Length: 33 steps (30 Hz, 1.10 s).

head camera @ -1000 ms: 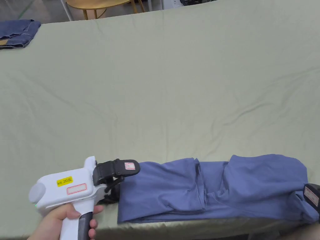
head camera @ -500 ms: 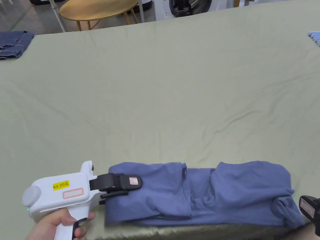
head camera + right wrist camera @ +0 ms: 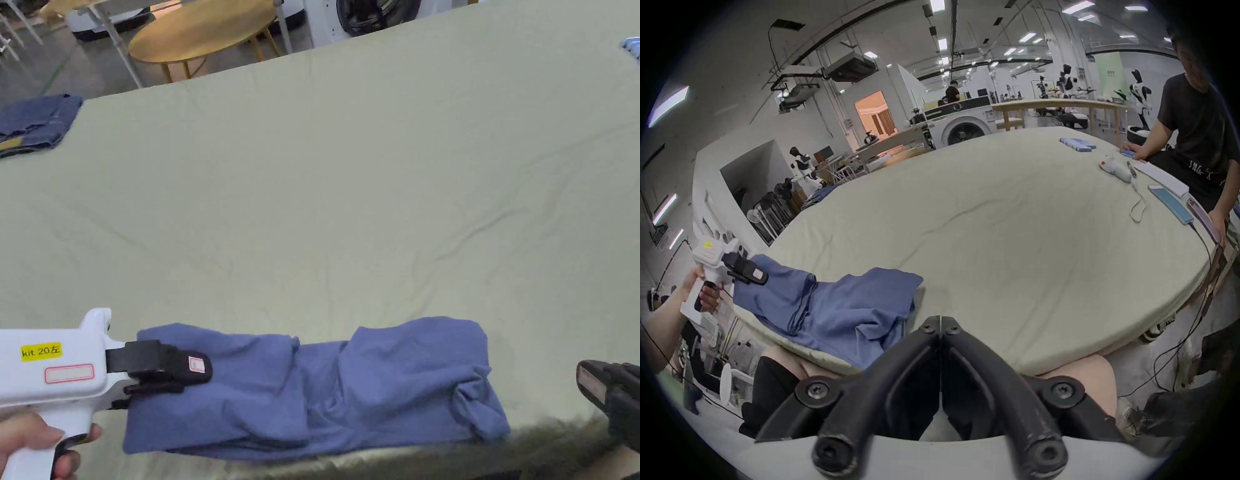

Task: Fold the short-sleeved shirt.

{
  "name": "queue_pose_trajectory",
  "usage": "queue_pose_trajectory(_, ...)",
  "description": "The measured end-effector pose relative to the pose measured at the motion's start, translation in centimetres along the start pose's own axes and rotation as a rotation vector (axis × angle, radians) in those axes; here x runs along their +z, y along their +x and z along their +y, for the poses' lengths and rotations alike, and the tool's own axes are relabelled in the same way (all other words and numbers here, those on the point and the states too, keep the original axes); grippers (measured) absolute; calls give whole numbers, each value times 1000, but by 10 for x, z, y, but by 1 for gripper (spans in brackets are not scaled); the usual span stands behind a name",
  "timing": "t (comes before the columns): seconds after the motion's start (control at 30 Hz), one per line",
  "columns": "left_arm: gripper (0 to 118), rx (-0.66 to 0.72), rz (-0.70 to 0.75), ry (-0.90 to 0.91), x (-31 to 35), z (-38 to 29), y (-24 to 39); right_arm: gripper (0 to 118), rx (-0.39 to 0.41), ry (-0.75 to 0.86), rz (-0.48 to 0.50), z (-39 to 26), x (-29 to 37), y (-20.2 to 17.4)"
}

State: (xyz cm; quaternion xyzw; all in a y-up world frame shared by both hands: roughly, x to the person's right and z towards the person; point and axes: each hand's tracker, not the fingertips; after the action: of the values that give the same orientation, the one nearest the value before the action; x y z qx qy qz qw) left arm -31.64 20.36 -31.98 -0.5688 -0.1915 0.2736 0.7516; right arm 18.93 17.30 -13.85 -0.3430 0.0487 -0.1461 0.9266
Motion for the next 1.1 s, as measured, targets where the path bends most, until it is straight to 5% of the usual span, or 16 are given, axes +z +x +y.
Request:
queue_pose_trajectory(0.13, 7, -213, 82, -25, -19, -8, 73, 0, -36, -4, 18, -4, 5, 5)
queue_pose_trajectory(0.3, 7, -264, 87, -89, -67, -20, 128, 0, -54, 18, -10, -9, 18, 17)
queue_pose_trajectory(0.4, 7, -266, 91, -107, -108, -20, 143, 0, -139, 9, -17, -15, 24, 33)
queue_pose_trajectory(0.47, 25, -196, 46, -110, -141, -22, 148, 0, -184, 10, -27, -20, 30, 39)
queue_pose_trajectory(0.5, 66, -180, 18, -105, -154, -24, 148, 0, -184, 9, -34, -22, 32, 41)
queue_pose_trajectory(0.53, 90, -179, -10, -111, -168, -27, 151, 0, -184, 5, -38, -24, 34, 43)
queue_pose_trajectory(0.7, 94, -172, -208, -239, -174, -55, 165, 0, -167, -7, -66, -29, 41, 45)
queue_pose_trajectory(0.8, 94, -316, -120, -109, -143, -61, 170, 0, -176, -8, -65, -30, 37, 47)
queue_pose_trajectory(0.9, 81, -410, 69, 36, -131, -56, 161, 0, -177, -13, -55, -31, 28, 47)
queue_pose_trajectory(0.97, 51, -461, 194, 75, -141, -51, 162, 0, -167, -22, -39, -29, 22, 44)
queue_pose_trajectory(1.0, 20, -476, 246, 80, -148, -51, 163, 0, -159, -24, -31, -29, 20, 42)
queue_pose_trajectory(1.03, 5, -494, 274, 84, -157, -51, 165, 0, -150, -24, -24, -28, 20, 40)
queue_pose_trajectory(1.1, 2, -510, 254, 66, -183, -51, 172, 0, -138, -13, -16, -27, 21, 35)
